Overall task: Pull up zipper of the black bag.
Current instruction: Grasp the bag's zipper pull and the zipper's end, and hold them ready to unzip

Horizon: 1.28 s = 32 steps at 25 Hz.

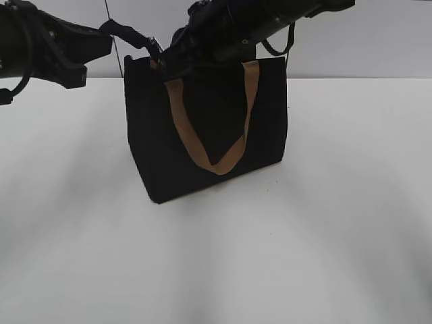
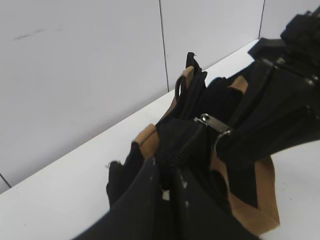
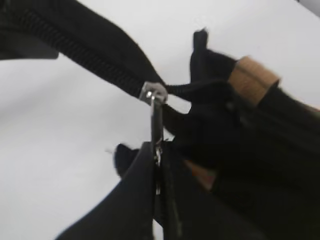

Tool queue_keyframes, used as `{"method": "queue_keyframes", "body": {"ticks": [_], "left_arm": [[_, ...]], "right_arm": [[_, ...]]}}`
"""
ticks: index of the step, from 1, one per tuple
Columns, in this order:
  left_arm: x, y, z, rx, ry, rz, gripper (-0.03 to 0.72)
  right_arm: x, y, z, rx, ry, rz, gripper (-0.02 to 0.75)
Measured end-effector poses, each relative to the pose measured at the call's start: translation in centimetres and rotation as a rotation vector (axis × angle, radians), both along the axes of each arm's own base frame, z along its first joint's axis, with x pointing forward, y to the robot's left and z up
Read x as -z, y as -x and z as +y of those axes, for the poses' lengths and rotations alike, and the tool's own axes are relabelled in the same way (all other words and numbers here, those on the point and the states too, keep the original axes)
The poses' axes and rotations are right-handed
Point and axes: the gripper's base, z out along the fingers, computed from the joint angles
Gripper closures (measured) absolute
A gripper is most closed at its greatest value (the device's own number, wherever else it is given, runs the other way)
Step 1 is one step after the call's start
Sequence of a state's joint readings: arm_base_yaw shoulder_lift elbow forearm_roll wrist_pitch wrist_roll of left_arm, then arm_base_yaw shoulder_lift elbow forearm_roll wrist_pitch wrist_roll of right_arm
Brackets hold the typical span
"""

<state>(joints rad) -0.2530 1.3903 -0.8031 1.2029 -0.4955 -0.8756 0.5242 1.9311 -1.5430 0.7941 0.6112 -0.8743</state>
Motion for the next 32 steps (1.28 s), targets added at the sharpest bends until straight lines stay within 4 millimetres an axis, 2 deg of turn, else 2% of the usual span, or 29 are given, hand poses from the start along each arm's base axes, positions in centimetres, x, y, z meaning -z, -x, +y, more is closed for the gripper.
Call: {"method": "queue_keyframes", "body": {"ticks": [6, 15, 23, 32], "left_arm": [[0.0, 0.0, -0.1, 0.004, 0.004, -0.001, 0.664], [0.0, 0.0, -0.1, 0.005, 0.004, -0.001, 0.664], [0.1, 0.0, -0.1, 0.006, -0.009, 0.000, 0.664], [0.2, -0.1, 0.1, -0.013, -0.024, 0.005, 0.664]], "right_arm": [[-1.7, -0.7, -0.3, -0.001, -0.005, -0.030, 0.752], [-1.2, -0.8, -1.1, 0.021, 0.090, -0.019, 0.752], [-1.0, -2.4, -4.2, 0.116, 0.117, 0.040, 0.752], [-1.3, -2.5, -4.4, 0.125, 0.109, 0.057, 0.752]]}}
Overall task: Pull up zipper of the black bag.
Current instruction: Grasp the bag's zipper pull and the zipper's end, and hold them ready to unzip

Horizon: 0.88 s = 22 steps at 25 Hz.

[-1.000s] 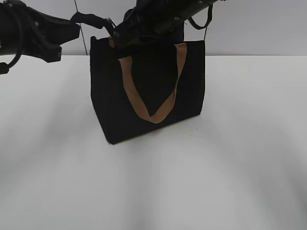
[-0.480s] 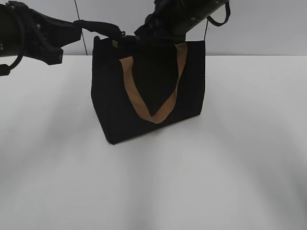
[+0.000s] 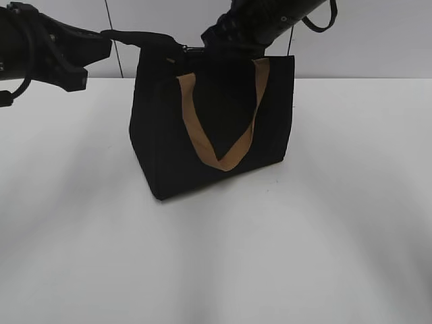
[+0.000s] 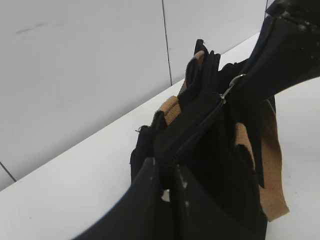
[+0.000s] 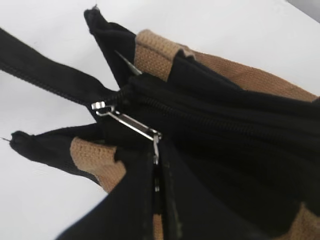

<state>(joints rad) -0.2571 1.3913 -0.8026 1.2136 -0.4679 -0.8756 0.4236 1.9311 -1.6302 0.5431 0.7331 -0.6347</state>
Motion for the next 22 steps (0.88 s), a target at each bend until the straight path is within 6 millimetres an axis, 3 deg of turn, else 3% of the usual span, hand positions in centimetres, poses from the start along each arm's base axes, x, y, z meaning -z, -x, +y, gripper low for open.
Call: {"method": "queue_keyframes", "body": {"ticks": [7, 22], "left_arm": [[-0.2, 0.1, -0.1, 0.010, 0.034, -0.002, 0.665], [-2.0, 1.0, 0.1, 0.004, 0.074, -0.042, 0.666]], "right_arm": [[-3.0, -0.4, 0.7, -0.016, -0.024, -0.071, 0.752], [-1.8, -0.9, 0.5, -0.004, 0.029, -0.013, 0.752]]}}
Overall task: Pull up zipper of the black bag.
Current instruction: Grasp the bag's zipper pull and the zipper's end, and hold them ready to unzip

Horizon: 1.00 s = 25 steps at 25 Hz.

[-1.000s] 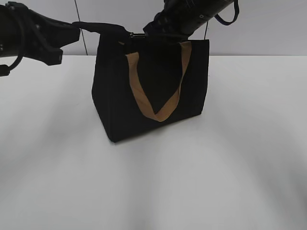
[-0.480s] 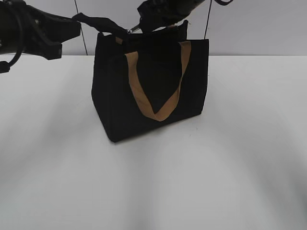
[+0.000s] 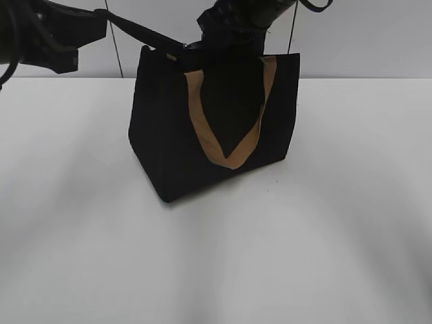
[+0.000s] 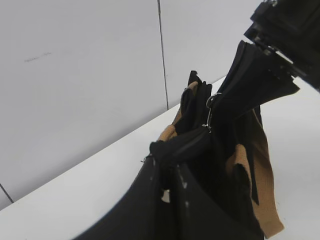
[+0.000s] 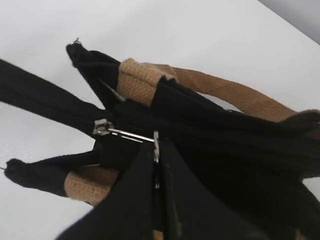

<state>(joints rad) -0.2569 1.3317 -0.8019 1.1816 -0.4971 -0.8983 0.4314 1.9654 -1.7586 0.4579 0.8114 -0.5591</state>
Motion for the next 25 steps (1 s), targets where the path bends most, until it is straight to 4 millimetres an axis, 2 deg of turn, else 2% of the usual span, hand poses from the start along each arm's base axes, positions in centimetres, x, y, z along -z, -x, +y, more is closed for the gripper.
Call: {"method": "queue_keyframes", "body": {"ticks": [10, 14, 25], "left_arm": [[0.2, 0.0, 0.1, -0.016, -0.031, 0.003, 0.666], [0.0, 0.0, 0.3, -0.033, -0.040, -0.001, 0.666], [0.5, 0.0, 0.6, -0.060, -0.074, 0.015, 0.666]], "right_arm": [[0.3, -0.2, -0.6, 0.066, 0.039, 0.023, 0.752], [0.5, -0.8, -1.8, 0.118, 0.115, -0.004, 0.752], [0.3, -1.5, -2.3, 0.217, 0.083, -0.022, 0.752]]}}
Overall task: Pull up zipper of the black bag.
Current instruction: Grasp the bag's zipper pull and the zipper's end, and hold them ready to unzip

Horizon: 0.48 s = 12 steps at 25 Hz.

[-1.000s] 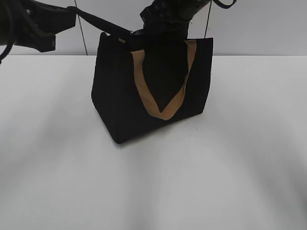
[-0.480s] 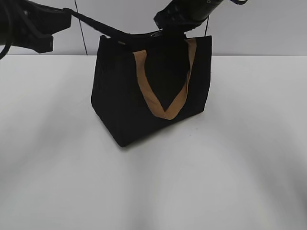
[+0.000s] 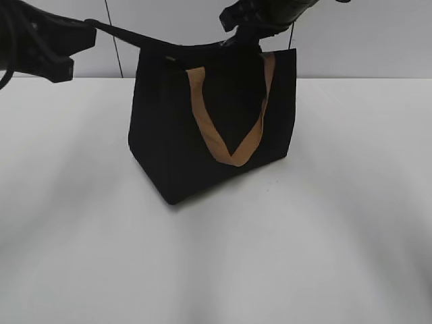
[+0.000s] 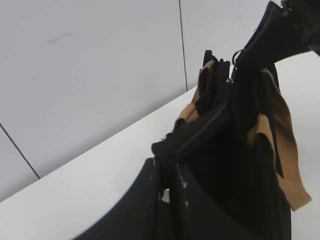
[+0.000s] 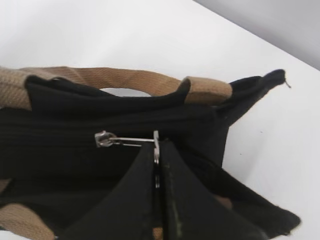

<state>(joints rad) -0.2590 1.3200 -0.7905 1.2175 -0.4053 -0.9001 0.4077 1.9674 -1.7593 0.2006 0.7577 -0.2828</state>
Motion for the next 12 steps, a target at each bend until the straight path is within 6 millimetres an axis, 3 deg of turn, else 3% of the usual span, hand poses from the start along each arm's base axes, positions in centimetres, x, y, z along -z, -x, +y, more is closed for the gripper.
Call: {"method": "queue_keyframes", "body": {"ticks": [6, 12], "left_arm": [[1.6, 0.6, 0.2, -0.004, -0.011, 0.052, 0.666], [1.8, 0.7, 0.2, -0.006, -0.009, 0.058, 0.666]], "right_arm": [[0.0, -1.1, -2.5, 0.084, -0.001, 0.005, 0.752], [0.1, -1.6, -3.8, 0.119, -0.002, 0.007, 0.752]]}}
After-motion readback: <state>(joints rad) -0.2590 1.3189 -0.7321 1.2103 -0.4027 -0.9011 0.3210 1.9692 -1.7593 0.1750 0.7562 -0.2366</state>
